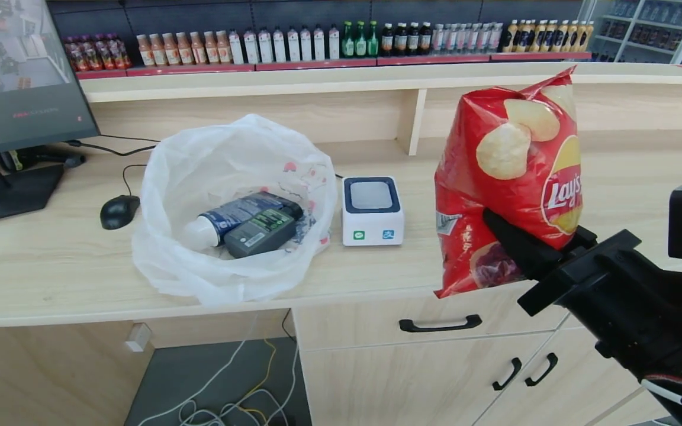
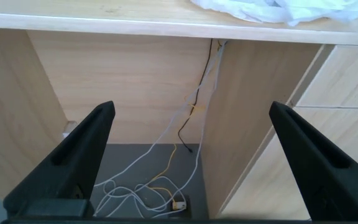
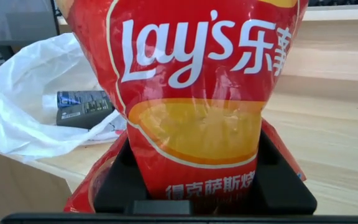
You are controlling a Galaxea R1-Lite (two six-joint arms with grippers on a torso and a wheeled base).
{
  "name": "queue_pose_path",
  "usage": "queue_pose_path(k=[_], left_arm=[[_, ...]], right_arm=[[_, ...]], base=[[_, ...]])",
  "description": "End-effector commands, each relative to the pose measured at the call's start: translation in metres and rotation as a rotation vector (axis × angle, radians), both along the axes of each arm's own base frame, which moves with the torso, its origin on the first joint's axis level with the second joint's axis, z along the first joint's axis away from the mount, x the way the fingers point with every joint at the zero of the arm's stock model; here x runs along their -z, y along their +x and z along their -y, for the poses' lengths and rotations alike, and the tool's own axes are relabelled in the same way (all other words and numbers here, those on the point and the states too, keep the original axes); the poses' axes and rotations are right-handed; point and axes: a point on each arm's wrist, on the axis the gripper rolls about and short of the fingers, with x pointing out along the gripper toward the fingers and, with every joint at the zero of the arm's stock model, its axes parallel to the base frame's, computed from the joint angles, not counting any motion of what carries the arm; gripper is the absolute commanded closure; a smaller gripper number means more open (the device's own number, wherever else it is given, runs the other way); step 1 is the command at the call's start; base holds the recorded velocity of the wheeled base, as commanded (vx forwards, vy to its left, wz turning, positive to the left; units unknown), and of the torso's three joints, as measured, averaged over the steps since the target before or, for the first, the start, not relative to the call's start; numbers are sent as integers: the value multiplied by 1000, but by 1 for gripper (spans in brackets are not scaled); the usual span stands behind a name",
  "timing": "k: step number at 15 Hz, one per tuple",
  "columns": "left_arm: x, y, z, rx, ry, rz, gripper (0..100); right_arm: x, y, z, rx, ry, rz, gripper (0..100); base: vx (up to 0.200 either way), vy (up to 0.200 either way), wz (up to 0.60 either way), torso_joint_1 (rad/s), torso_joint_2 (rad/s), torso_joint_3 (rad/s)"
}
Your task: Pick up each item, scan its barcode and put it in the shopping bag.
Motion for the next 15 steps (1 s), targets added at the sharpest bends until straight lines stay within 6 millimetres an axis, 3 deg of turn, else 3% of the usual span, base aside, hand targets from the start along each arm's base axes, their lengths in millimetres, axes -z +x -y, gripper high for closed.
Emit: queue_pose_path(k=[1,6,12,15], left_arm=[[0,0,0,0,0,0,0],[0,0,0,0,6,0,0],[0,0,0,0,6,0,0],[0,0,0,0,6,0,0]], right_arm=[[4,7,-6,0,-12,-12,100],[8,15,-13,1,-23,-25,100],[0,27,-8,57,-28,16,100],[-7,41,-19,67,-29,57,100]], base=[[0,200,0,2,2,12],[0,40,0,0,0,1],[0,0,0,0,0,0],[0,0,0,0,0,0]])
